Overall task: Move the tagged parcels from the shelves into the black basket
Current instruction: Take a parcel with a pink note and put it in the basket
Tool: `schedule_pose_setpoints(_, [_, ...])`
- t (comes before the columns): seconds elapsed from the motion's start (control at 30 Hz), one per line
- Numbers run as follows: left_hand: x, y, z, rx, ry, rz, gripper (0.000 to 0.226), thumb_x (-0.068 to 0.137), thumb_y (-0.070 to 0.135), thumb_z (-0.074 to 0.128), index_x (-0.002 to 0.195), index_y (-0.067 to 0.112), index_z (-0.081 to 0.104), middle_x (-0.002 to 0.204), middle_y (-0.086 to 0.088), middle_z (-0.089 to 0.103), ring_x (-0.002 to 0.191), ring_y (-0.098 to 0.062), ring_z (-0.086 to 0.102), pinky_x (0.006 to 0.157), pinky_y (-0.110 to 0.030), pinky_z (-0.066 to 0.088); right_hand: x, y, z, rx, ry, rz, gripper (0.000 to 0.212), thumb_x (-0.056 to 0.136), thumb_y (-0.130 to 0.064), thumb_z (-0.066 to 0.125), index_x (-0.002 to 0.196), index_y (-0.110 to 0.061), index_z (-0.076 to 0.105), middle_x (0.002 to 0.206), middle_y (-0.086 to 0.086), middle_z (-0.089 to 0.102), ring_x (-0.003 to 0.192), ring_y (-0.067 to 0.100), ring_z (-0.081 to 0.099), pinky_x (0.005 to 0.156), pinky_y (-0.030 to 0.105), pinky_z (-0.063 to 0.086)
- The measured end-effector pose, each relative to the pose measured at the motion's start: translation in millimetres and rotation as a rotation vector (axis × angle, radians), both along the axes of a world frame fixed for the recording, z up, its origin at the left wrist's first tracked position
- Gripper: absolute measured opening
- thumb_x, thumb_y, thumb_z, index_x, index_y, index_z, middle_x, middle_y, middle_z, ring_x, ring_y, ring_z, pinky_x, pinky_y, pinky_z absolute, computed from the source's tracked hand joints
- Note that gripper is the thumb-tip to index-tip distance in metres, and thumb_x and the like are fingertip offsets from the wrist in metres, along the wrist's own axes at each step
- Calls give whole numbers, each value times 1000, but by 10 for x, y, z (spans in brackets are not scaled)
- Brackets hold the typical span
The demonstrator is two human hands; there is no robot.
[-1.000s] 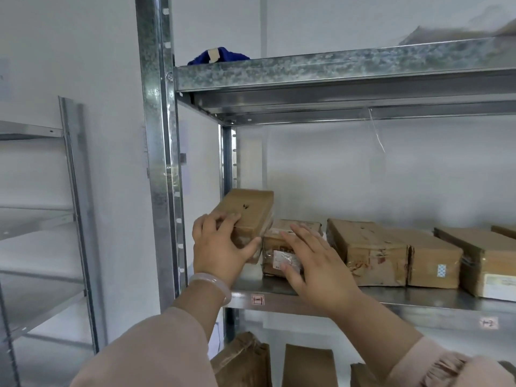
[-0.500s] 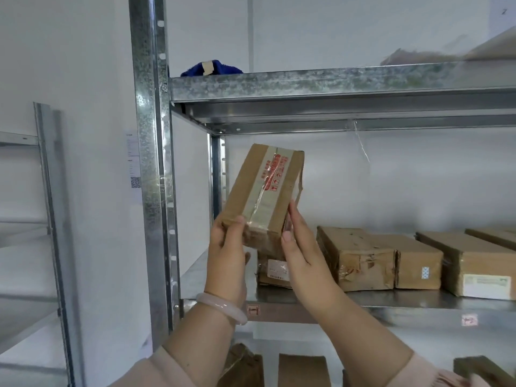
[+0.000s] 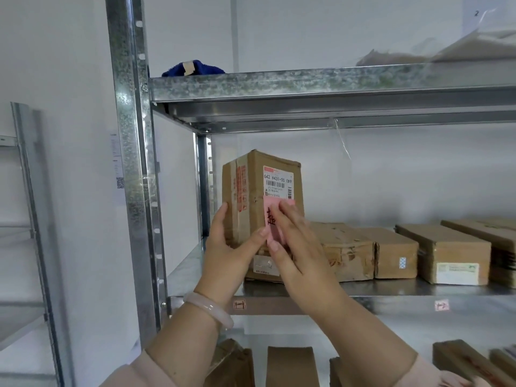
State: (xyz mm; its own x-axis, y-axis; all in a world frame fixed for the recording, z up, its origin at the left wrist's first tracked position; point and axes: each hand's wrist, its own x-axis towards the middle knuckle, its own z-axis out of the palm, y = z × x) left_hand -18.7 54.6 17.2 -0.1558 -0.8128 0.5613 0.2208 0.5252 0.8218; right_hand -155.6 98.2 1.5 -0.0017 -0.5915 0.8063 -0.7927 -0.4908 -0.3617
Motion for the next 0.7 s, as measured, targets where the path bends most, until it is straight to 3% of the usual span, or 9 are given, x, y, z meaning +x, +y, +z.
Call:
schedule_pose_setpoints(0.13, [59,26,-120,131,96,-94,77,72,45,70,141,40,36,118,4,70,107,-15,68,95,-43,53,-68,94,-42,14,-190,-25,56,93,-59,33,145,-56,10,157,-24,1,144,-1,-3,118,44,14])
schedule_pose_setpoints(0.23, [98,113,-284,167,130,-124,53,93,33,57,143,37,39,116,3,72,107,-17,68,91,-41,55,-54,193,-105,89,-277,170,57,97,-38,47,143,-56,19,151,-22,25,142,1,19,115,42,29])
schedule_pose_setpoints(0.3, [110,194,-384,140,122,-95,48,96,33,53,143,37,41,119,3,70,112,-17,66,93,-40,52,-16,281,-183,101,-282,260,61,97,-26,51,143,-53,22,139,-33,34,132,-7,31,109,33,39])
schedule_pose_setpoints(0.37, [129,253,-484,77,46,-35,48,92,42,53,140,38,46,123,3,68,115,-16,63,97,-39,49,8,351,-296,95,-279,273,64,96,-21,52,144,-51,21,136,-37,33,131,-7,32,107,31,41])
schedule_pose_setpoints(0.47, [181,382,-678,33,-98,124,60,81,69,49,138,50,45,138,8,55,129,-9,50,109,-39,40,12,446,-507,77,-317,264,67,94,-19,56,144,-50,23,140,-29,34,133,-1,34,104,32,44])
schedule_pose_setpoints(0.53, [216,520,-833,18,-99,206,53,88,67,47,139,55,40,141,18,47,132,1,42,109,-25,39,12,528,-661,95,-339,261,71,92,-19,59,142,-54,23,142,-28,35,133,-3,34,101,24,46])
schedule_pose_setpoints(0.6, [255,687,-988,-4,-89,229,47,92,54,46,138,58,37,137,25,46,128,9,42,98,-9,40,40,633,-822,133,-321,244,74,91,-21,61,142,-57,20,143,-30,33,134,-4,32,98,21,46])
schedule_pose_setpoints(0.7, [382,835,-1234,-41,-128,196,50,95,41,44,140,58,29,143,27,38,129,11,41,94,-4,41,128,801,-1034,161,-245,208,73,91,-20,61,143,-54,23,149,-24,30,138,-1,27,96,15,43])
